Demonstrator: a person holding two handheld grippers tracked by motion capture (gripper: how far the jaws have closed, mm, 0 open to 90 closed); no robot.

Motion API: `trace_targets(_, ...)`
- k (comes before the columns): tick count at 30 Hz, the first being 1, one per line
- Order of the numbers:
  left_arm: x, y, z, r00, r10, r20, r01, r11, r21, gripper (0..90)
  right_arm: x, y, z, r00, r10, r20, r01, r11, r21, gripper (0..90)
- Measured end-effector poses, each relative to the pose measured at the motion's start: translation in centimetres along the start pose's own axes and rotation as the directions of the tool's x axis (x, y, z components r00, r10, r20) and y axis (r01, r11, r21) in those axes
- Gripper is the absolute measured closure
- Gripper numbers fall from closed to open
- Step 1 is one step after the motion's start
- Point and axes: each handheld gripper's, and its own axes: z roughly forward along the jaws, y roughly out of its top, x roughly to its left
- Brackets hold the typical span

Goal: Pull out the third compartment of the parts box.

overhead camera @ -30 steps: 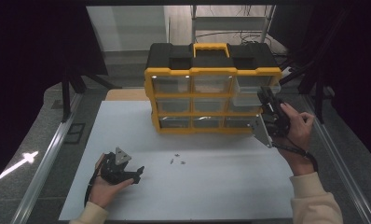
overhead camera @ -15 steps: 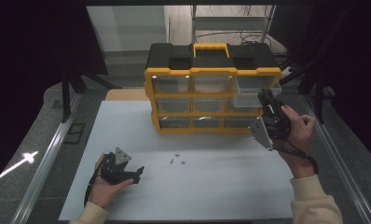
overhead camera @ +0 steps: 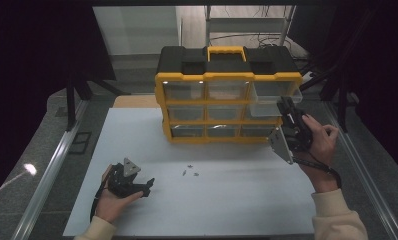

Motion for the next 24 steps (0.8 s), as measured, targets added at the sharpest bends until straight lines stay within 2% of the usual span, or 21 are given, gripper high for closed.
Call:
trace_targets(2,-0.01,0.00,0.00,1.0000,0.000,0.000,0.000,1.0000,0.000,9.6,0.10,-0.03,0.04,0.9999,0.004,0.016,-0.004,1.000,-0.012,75.0)
trace_targets(24,0.02,0.01,-0.06,1.0000,-0.002,-0.001,0.002,1.0000,-0.001,9.6,0.11,0.10,-0.68,0.9999,0.003,0.016,-0.003,1.000,-0.007,75.0)
